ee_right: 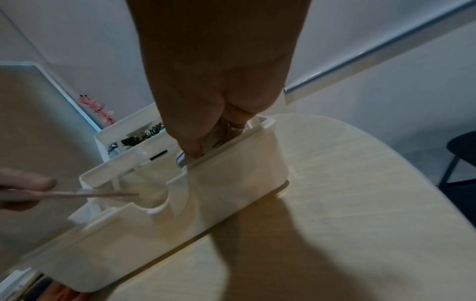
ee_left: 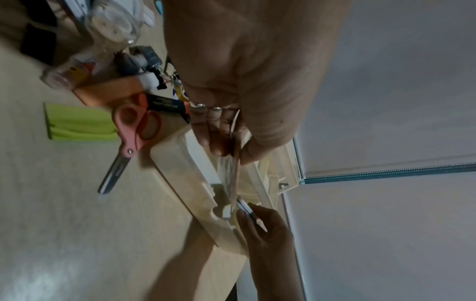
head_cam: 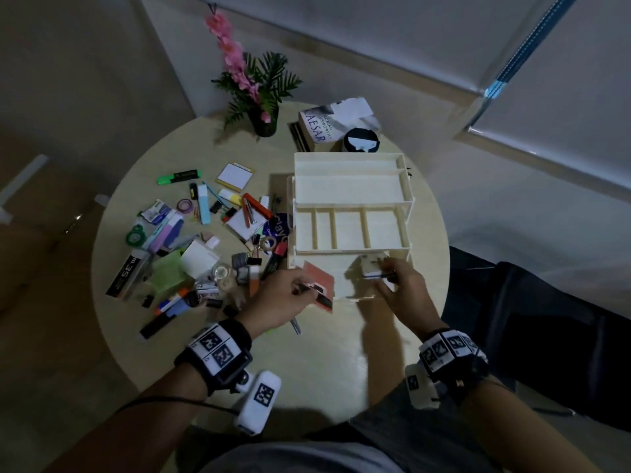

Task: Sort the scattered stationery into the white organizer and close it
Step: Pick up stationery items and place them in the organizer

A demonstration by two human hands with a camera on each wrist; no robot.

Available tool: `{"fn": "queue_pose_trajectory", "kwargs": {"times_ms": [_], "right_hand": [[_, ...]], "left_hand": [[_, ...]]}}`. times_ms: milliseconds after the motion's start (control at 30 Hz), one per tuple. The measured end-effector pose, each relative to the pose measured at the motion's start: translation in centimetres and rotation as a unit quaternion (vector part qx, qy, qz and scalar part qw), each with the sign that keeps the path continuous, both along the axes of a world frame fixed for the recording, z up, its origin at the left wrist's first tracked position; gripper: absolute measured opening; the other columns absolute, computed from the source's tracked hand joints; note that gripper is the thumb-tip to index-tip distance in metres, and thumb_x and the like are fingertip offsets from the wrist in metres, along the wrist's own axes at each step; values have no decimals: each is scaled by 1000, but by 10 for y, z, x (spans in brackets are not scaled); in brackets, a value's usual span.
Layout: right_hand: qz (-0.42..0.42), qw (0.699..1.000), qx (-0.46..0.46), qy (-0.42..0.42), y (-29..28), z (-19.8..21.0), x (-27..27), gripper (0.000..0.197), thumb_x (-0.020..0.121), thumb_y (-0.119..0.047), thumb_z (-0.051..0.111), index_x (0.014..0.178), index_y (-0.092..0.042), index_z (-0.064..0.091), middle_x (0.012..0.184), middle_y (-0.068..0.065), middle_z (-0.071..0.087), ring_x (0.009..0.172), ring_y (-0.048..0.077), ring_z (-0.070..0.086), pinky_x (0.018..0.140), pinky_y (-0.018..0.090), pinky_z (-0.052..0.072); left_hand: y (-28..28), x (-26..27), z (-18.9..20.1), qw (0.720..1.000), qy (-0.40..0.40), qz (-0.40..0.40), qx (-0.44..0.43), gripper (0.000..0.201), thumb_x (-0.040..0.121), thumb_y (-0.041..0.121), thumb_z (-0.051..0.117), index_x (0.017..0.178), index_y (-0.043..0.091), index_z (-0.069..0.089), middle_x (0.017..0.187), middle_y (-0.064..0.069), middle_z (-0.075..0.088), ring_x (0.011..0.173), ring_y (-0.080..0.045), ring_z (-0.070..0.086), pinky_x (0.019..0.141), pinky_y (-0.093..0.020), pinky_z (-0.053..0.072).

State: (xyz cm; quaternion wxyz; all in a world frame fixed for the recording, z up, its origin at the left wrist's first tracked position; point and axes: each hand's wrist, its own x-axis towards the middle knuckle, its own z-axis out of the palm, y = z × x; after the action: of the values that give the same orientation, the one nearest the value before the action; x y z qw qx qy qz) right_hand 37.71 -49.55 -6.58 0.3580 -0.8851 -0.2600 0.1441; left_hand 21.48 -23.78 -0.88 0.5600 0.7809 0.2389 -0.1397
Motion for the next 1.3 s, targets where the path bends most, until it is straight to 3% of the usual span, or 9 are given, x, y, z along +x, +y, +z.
{"fn": "queue_pose_trajectory", "kwargs": {"times_ms": [133, 233, 333, 533, 733, 867, 1000, 1167, 1300], "right_hand": [[39, 997, -66, -17, -1, -7, 15, 14, 91, -12, 74, 101, -10, 64, 103, 6, 65, 84, 23, 65, 73, 35, 52], [51, 990, -130, -23, 4, -9, 23, 11, 86, -2, 71, 80, -5, 63, 89, 15, 64, 76, 34, 63, 65, 36, 47], [58, 978, -200, -26, 12, -13, 33, 14, 83, 8, 63, 80, -4, 69, 87, 21, 70, 82, 39, 70, 68, 36, 51], [96, 958, -267, -52, 25, -14, 30, 21, 87, -12, 64, 106, -11, 70, 105, 15, 72, 93, 39, 72, 80, 45, 60], [223, 934, -274, -46, 27, -23, 26, 64, 102, -60, 17, 129, -35, 68, 150, 3, 47, 125, 36, 54, 115, 53, 36], [180, 949, -253, -51, 21, -26, 27, 76, 101, -67, 4, 107, -33, 72, 139, 4, 49, 132, 33, 46, 119, 55, 35], [163, 954, -242, -60, 17, -29, 20, 62, 103, -61, 13, 112, -34, 69, 136, 7, 47, 128, 35, 47, 112, 53, 40], [137, 963, -218, -81, 16, -28, 14, 54, 103, -56, 24, 118, -34, 71, 130, 7, 50, 122, 32, 51, 109, 53, 39], [147, 962, -217, -82, 12, -28, 16, 50, 103, -55, 27, 119, -36, 71, 131, 6, 49, 125, 31, 50, 112, 55, 37]], "left_hand": [[-18, 11, -2, 999, 17, 20, 47, 14, 97, 24, 70, 111, 27, 69, 114, 9, 68, 104, -11, 67, 94, -33, 56], [-24, 22, -2, 996, 14, 27, 84, 19, 96, 13, 70, 100, 31, 69, 109, 10, 69, 102, -7, 65, 83, -16, 47], [-26, 35, -8, 992, 30, 21, 124, 21, 95, 16, 71, 116, 17, 72, 117, 3, 69, 106, -14, 65, 78, -11, 43], [-32, 50, -13, 979, 64, 23, 194, 40, 97, 20, 68, 134, 4, 62, 126, -9, 66, 107, -20, 61, 82, -22, 41], [-35, 52, -22, 967, 79, -22, 240, 36, 96, 27, 66, 125, 7, 66, 124, -10, 65, 113, -28, 64, 95, -37, 53], [-33, 52, -27, 955, 80, -64, 279, 43, 96, 32, 65, 132, 8, 63, 136, -14, 60, 111, -30, 63, 97, -40, 54], [-45, 47, -34, 934, 66, -85, 339, 40, 95, 43, 63, 125, 17, 61, 145, -10, 42, 119, -31, 57, 103, -48, 51], [-59, 53, -47, 905, 70, -257, 332, 65, 100, 67, 27, 143, 24, 52, 149, -12, 48, 137, -35, 46, 111, -55, 40], [-55, 56, -55, 893, 145, -261, 335, 92, 90, 85, 12, 146, 23, 50, 159, -20, 33, 144, -43, 37, 115, -59, 35]]}}
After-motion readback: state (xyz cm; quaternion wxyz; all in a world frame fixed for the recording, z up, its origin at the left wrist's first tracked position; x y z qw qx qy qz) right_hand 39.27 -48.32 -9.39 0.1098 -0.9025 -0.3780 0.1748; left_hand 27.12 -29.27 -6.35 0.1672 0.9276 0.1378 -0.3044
